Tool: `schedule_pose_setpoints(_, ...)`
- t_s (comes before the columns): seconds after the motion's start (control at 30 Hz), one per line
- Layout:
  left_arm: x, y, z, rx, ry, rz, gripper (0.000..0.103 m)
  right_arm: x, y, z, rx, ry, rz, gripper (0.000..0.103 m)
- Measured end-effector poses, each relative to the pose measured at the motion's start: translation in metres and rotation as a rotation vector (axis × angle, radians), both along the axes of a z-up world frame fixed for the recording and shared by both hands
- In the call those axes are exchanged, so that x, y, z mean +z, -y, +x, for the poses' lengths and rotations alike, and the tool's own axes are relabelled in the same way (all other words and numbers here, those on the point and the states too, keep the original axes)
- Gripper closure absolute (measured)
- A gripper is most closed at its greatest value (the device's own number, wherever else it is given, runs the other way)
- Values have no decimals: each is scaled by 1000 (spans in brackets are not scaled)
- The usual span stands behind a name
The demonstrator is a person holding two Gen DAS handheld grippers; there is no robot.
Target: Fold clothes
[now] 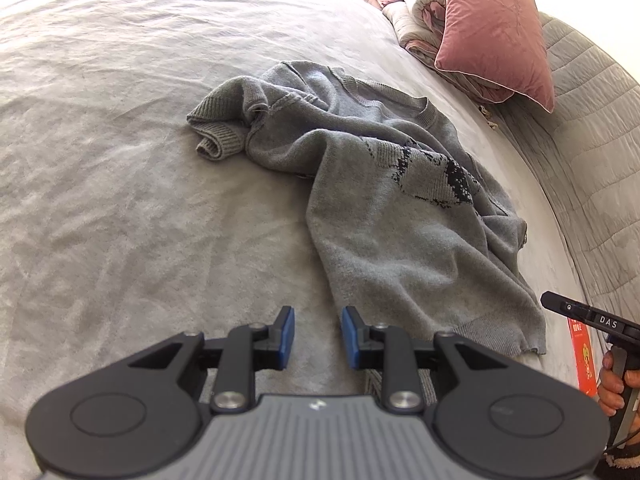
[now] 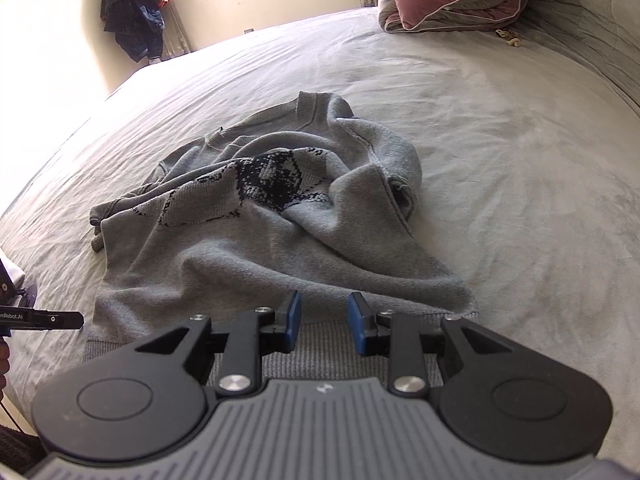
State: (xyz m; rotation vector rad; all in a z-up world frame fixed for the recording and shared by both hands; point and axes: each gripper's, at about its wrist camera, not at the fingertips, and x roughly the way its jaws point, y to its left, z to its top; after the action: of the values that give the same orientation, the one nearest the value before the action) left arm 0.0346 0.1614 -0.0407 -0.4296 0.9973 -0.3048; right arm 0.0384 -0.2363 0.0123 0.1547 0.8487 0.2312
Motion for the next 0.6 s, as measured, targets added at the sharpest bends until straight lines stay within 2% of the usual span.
schedule_pose_setpoints(0.47,-2,-14,23,99,18,6,76,-4,-76,9,174,-36,25,73)
schedule_pose_setpoints(0.6,-6,-20,34,140,10,-19,76,-6,-104,10,238,-46,25,73)
